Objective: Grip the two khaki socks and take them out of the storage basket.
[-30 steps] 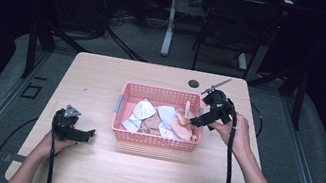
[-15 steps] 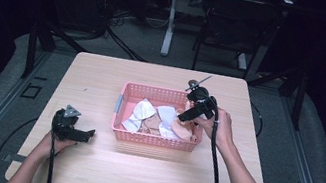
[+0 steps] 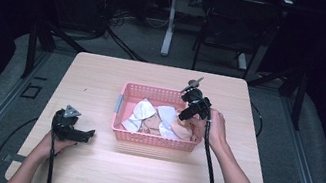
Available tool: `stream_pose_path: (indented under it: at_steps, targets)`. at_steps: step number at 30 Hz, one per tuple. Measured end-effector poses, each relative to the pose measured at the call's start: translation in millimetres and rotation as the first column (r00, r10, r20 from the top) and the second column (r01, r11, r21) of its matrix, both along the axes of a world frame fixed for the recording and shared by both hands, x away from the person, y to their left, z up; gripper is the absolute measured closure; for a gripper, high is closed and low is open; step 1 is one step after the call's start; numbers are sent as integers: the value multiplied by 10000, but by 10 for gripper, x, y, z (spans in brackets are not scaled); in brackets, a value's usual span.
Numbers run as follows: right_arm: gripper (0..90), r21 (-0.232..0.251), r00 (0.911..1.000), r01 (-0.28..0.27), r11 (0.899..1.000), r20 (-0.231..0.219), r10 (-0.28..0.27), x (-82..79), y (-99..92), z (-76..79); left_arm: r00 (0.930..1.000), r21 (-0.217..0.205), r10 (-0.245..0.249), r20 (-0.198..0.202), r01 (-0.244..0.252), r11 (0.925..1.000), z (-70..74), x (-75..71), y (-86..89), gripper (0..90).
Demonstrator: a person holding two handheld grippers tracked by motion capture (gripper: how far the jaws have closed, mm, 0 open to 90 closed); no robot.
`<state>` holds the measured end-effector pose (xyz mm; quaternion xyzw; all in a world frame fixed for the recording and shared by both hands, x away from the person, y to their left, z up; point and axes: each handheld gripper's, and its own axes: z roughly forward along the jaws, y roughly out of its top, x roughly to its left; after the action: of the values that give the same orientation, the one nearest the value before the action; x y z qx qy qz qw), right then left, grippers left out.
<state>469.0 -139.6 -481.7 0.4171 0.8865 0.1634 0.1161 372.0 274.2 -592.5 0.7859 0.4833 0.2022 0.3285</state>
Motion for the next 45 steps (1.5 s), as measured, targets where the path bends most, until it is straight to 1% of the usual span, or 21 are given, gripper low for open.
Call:
stream_pose_path:
  at_steps: [3, 5, 6, 7, 8, 11, 12, 13, 15, 16, 17, 18, 19, 21, 23, 25, 28, 29, 30, 32, 45]
  targets:
    - [488, -288, 10000, -25, 9996, -11, 25, -7, 30, -37, 10000, -21, 16, -4, -16, 10000, -1, -2, -1, 0]
    - [584, -493, 10000, 10, 9988, 2, -10, 0, 41, -53, 10000, -22, 16, -3, -16, 10000, -1, -2, -1, 0]
    - [584, -493, 10000, 10, 9988, 2, -10, 0, 41, -53, 10000, -20, 15, -5, -15, 10000, -1, -2, -1, 0]
    - [603, -666, 10000, 24, 9978, -36, -27, 6, 46, -55, 10000, -22, 15, -5, -15, 10000, -1, -2, -1, 0]
    - [702, -718, 9997, 200, 9972, 144, -190, 10, 56, -76, 10000, -31, 21, -1, -21, 10000, -1, -2, -2, 0]
    - [812, -700, 9994, 318, 9970, 131, -310, 21, 48, -80, 10000, -28, 20, -2, -20, 10000, -1, -2, -2, 0]
    - [842, -864, 9997, 230, 9960, 135, -219, 24, 36, -59, 10000, -28, 20, -3, -20, 10000, -1, -2, -2, 0]
    - [855, -627, 9992, 293, 9976, 271, -277, 15, 30, -52, 10000, -30, 21, -1, -21, 10000, -1, -2, -2, 0]
    - [861, -583, 9992, 235, 9980, 330, -216, 9, 7, 1, 10000, -21, 11, -11, -11, 10000, 0, -3, -1, 0]
    - [862, -345, 9985, 330, 9989, 441, -315, -2, 1, 19, 10000, -21, 12, -11, -12, 10000, 0, -4, -1, 0]
    - [863, -419, 9986, 261, 9988, 473, -241, -6, -15, 60, 10000, -40, 25, -5, -25, 10000, -1, -5, -2, 0]
    - [864, -161, 9981, 320, 9994, 532, -312, -16, -24, 85, 10000, -44, 32, -10, -32, 10000, -1, -6, -3, 0]
    - [865, -132, 9983, 211, 9997, 545, -204, -22, -47, 137, 10000, -43, 29, -13, -29, 10000, -1, -8, -2, 0]
    - [864, 195, 9981, 156, 9997, 588, -168, -45, -80, 218, 10000, -26, 19, -22, -19, 10000, 0, -11, -1, 0]
    - [865, 666, 9973, 201, 9976, 686, -247, -76, -122, 306, 10000, -10, -2, -21, 2, 10000, 1, -14, 1, 0]
    - [865, 988, 9979, 110, 9950, 630, -173, -100, -158, 379, 10000, -8, -3, -23, 3, 10000, 1, -15, 1, 0]
    - [865, 1168, 9971, -15, 9932, 764, -74, -136, -184, 464, 10000, -32, 32, 8, -32, 10000, -1, -16, -2, 0]
    - [865, 1348, 9968, -34, 9909, 790, -73, -150, -194, 499, 10000, -36, 26, 8, -26, 10000, -1, -16, -2, 0]
    - [865, 1332, 9958, -16, 9911, 909, -106, -160, -194, 518, 10000, -16, 20, 6, -20, 10000, -1, -16, -1, 0]
    - [865, 1468, 9962, -132, 9891, 865, 4, -173, -207, 567, 10000, -11, 17, 5, -17, 10000, 0, -16, 0, 0]
    - [867, 1768, 9895, -526, 9828, 1417, 275, -326, -242, 870, 10000, -35, 26, 15, -26, 10000, -2, -16, -2, 0]
